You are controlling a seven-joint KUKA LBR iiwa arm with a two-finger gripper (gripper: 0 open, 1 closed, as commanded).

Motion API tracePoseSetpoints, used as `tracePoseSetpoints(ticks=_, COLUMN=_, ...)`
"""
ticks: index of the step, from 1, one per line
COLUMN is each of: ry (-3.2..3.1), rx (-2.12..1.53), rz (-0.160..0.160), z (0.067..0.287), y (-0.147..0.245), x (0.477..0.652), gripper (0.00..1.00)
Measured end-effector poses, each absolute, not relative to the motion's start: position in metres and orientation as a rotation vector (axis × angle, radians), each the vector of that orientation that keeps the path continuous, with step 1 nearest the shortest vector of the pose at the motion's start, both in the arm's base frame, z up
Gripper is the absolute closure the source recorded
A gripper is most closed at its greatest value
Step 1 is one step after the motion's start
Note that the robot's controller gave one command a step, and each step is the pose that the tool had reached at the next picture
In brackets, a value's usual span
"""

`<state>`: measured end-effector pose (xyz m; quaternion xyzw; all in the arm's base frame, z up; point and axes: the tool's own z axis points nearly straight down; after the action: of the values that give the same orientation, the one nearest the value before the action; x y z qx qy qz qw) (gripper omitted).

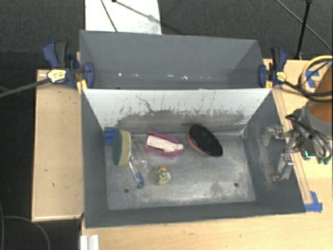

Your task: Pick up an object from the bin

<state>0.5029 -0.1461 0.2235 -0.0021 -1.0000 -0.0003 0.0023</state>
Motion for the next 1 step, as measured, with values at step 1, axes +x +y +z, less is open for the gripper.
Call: tracePoseSetpoints(ticks=1, ry=-3.138, rx=-0.152, rz=-0.005, z=0.0665, y=-0.0409, x=0.5825, gripper=0.00)
